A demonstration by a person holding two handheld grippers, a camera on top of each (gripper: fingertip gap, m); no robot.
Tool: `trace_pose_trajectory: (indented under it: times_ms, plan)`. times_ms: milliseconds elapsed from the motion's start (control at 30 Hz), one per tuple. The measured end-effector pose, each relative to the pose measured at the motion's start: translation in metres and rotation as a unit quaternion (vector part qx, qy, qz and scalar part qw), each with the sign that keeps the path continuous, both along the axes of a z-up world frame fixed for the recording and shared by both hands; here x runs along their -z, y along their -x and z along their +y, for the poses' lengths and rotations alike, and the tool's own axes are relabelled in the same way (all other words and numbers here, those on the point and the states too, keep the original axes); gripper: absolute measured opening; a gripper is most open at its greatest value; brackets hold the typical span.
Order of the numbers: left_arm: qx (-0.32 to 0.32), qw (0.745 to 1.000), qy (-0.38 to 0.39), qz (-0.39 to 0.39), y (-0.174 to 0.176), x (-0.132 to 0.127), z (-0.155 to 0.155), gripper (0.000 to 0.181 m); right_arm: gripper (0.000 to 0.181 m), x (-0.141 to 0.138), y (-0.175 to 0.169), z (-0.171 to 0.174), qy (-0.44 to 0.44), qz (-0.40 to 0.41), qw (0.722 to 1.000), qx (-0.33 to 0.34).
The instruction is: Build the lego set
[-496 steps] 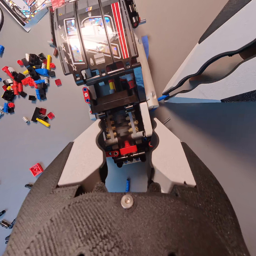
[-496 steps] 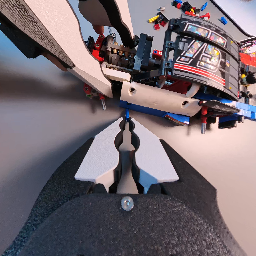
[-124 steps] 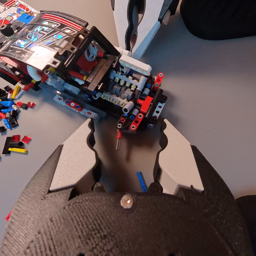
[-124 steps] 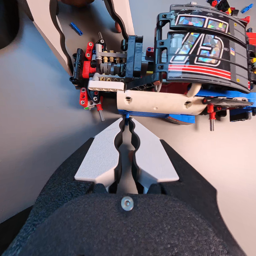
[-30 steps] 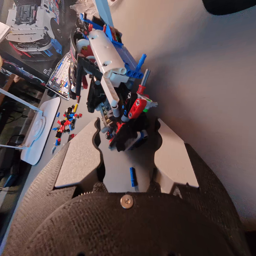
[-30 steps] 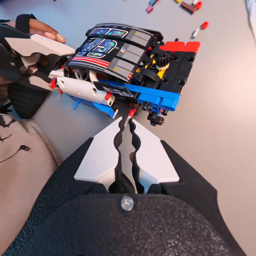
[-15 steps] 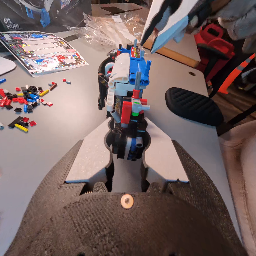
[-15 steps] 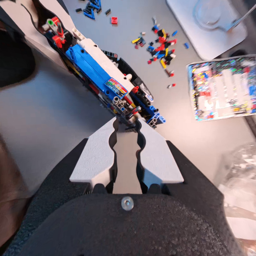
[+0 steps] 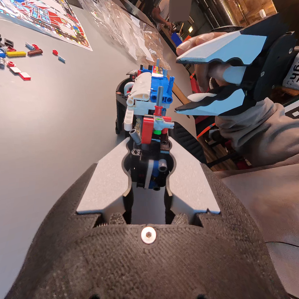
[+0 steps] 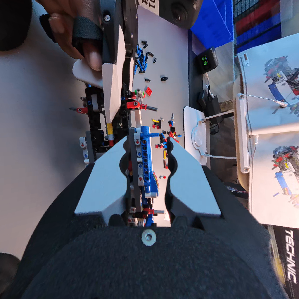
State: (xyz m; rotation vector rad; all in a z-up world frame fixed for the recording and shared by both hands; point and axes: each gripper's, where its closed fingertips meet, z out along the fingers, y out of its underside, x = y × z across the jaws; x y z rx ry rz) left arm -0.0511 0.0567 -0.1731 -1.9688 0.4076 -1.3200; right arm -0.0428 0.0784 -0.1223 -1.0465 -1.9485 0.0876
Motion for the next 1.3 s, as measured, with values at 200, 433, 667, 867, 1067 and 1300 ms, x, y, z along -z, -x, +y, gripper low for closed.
trace_pose_trajectory:
  times_ms: [200, 433, 667, 867, 1067, 1300]
  plan:
    - [-0.003, 1.0, 0.019, -0.015, 0.002, 0.003, 0.0, 0.039, 0.034, 0.013, 0.012, 0.002, -0.008, -0.017, 1.0, -0.007]
    - [0.004, 1.0, 0.021, -0.012, -0.001, 0.006, -0.002, 0.039, 0.03, 0.014, 0.011, 0.003, 0.017, -0.026, 0.999, -0.016]
    - [-0.001, 1.0, 0.014, -0.011, 0.001, 0.006, 0.0, 0.038, 0.03, 0.016, 0.012, 0.003, 0.033, -0.016, 0.999, -0.015]
    - [-0.007, 1.0, 0.008, -0.01, 0.001, 0.005, 0.002, 0.037, 0.029, 0.015, 0.012, 0.003, 0.042, 0.007, 0.999, -0.014]
    - [-0.01, 1.0, 0.002, -0.004, 0.0, 0.005, 0.001, 0.037, 0.015, 0.016, 0.014, 0.004, 0.016, 0.031, 0.999, -0.02]
    - [-0.009, 1.0, 0.007, -0.017, 0.001, 0.005, 0.003, 0.037, 0.038, 0.01, 0.011, -0.004, 0.043, 0.033, 0.998, -0.041]
